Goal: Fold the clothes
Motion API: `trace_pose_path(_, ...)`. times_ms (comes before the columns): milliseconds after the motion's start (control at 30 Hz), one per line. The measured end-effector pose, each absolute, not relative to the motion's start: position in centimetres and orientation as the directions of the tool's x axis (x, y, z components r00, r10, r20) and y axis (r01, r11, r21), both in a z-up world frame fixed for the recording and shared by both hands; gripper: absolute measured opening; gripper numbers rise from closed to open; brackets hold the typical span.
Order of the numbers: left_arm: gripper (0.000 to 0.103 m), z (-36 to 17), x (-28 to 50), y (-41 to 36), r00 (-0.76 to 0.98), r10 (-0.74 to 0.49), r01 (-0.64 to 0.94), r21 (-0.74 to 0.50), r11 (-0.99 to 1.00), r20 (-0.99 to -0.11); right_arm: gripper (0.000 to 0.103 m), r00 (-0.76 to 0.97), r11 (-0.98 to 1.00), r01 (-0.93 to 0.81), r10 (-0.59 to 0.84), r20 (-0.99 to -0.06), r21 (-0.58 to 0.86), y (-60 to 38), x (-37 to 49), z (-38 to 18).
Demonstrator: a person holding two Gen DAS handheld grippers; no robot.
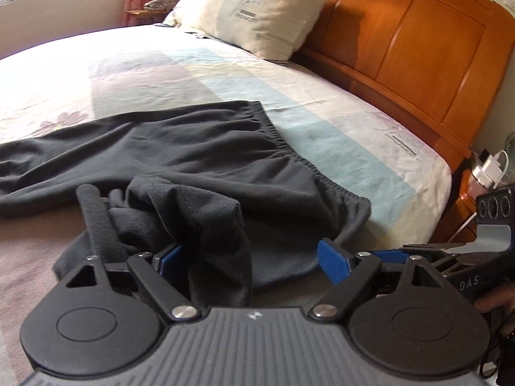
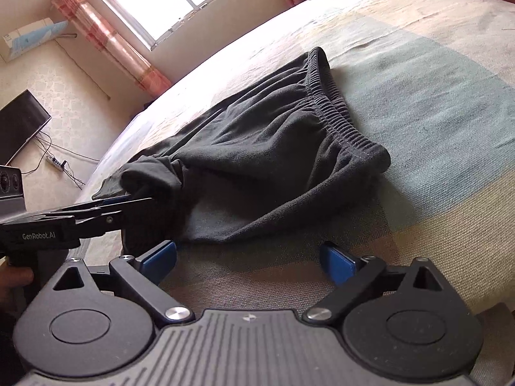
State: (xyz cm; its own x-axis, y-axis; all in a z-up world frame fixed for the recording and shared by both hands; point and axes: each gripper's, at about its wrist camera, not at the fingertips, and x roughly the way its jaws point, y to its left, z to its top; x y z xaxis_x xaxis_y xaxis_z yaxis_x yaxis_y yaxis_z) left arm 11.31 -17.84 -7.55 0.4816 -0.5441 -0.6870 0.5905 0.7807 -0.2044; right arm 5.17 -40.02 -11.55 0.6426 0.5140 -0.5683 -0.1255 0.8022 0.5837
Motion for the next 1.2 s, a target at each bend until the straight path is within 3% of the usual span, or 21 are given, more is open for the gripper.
trace_pose_path(200, 0.086, -7.8, 10.6, -19.4, 0.418, -0.545, 0.633, -0.198, 0.749, -0.727, 0.098, 0.629, 0.800, -0.142, 0.528, -0.571, 0.583, -40.4, 4.7, -11.5)
trace_pose_path(400, 0.086, -5.4, 9.0, -15.3, 0.384, -0.584, 0.612, -0.277, 0.741, -0.715, 0.102, 0.614, 0.819, -0.164, 0.521, -0.593, 0.550, -39.8, 4.9, -11.3)
trace_pose_path(600, 0.087, -4.5, 8.9, -9.8, 0.435, -0.527, 0.507, -0.285, 0.813, -0.730, 0.103, 0.623, 0.832, -0.156, 0.501, -0.601, 0.532, -39.3, 4.7, -11.3)
trace_pose_path(833, 0.087, -8.6, 12.2, -3.7, 0.403, -0.545, 0.224, -0.499, 0.837, -0.735, 0.103, 0.624, 0.869, -0.157, 0.456, -0.634, 0.470, -38.2, 4.7, -11.0)
trace_pose_path(1000, 0.087, -11.8, 13.8, -1.6, 0.366, -0.654, 0.096, -0.672, 0.734, -0.662, 0.103, 0.619, 0.868, -0.137, 0.451, -0.643, 0.477, -38.2, 5.0, -10.9)
trace_pose_path(1200, 0.087, -13.9, 16.5, -0.6, 0.384, -0.728, 0.027, -0.782, 0.623, -0.567, 0.103, 0.623, 0.834, -0.106, 0.481, -0.617, 0.542, -39.3, 5.3, -11.2)
